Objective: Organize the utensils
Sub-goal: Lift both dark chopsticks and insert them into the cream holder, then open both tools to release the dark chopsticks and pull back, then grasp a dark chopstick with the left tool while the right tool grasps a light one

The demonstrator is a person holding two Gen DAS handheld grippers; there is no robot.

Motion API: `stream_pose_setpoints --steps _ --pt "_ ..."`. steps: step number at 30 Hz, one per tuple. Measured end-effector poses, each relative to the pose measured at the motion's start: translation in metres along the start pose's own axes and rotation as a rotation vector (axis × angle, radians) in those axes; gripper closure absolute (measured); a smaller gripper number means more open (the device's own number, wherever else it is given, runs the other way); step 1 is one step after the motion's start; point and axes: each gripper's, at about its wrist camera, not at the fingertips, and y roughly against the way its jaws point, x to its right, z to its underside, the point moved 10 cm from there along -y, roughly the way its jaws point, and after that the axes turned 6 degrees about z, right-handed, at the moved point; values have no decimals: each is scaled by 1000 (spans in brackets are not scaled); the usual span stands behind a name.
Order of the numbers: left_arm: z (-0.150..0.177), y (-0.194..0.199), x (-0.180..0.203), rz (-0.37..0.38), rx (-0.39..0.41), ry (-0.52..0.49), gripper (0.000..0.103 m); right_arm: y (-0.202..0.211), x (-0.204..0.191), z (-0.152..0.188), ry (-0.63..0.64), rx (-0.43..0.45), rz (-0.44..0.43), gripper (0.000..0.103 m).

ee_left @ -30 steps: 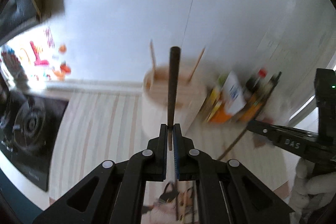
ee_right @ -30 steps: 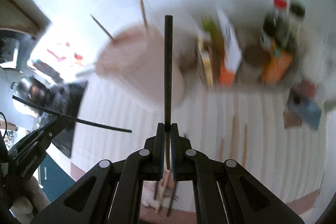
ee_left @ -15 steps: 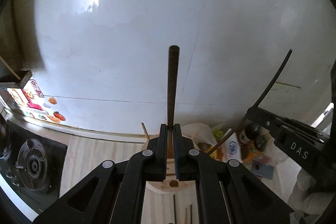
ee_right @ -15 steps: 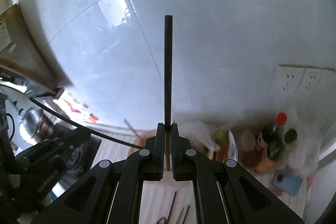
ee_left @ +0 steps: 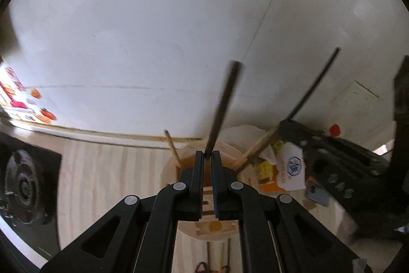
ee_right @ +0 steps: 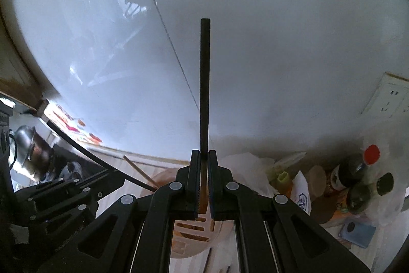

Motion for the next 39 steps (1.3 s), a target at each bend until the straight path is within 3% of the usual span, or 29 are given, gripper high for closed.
stream_pose_setpoints --steps 5,6,7,8,9,10,11,13,15,16,21,27,29,31,36,39 --pt "3 10 -1 21 -2 18 95 -21 -4 15 19 -90 -22 96" --pt "3 14 -2 18 6 20 94 -22 -3 17 14 -101 -30 94" --pt "3 20 -2 8 19 21 88 -20 -1 19 7 -102 -35 85" --pt "3 26 -3 -1 33 17 76 -17 2 19 0 -99 -35 75" --pt "3 36 -5 -17 61 16 67 -12 5 20 -9 -89 -37 71" --pt "3 43 -4 -35 85 17 44 -7 8 20 -16 -80 -35 69" --pt "3 50 -7 -58 111 19 29 -2 11 20 -19 -71 -29 69" --pt "8 62 -11 -89 158 19 23 10 19 22 -29 -52 -14 65" --pt "18 70 -21 -131 191 33 12 23 27 30 -38 -48 -3 58" --pt "23 72 -24 -139 200 39 1 30 33 37 -45 -44 13 57" --pt "62 66 -24 -204 205 32 0 51 58 71 -95 -14 56 57" --pt "122 32 -17 -235 110 25 0 62 91 133 -157 -31 104 54" --pt "146 16 -15 -278 68 14 0 59 100 159 -161 -61 123 44" --pt "172 -3 -19 -307 15 23 0 52 111 185 -169 -103 143 44" --pt "232 -56 -22 -291 -136 42 3 24 135 251 -189 -250 174 44" --pt "257 -85 -19 -269 -223 29 18 5 147 288 -198 -329 188 59"
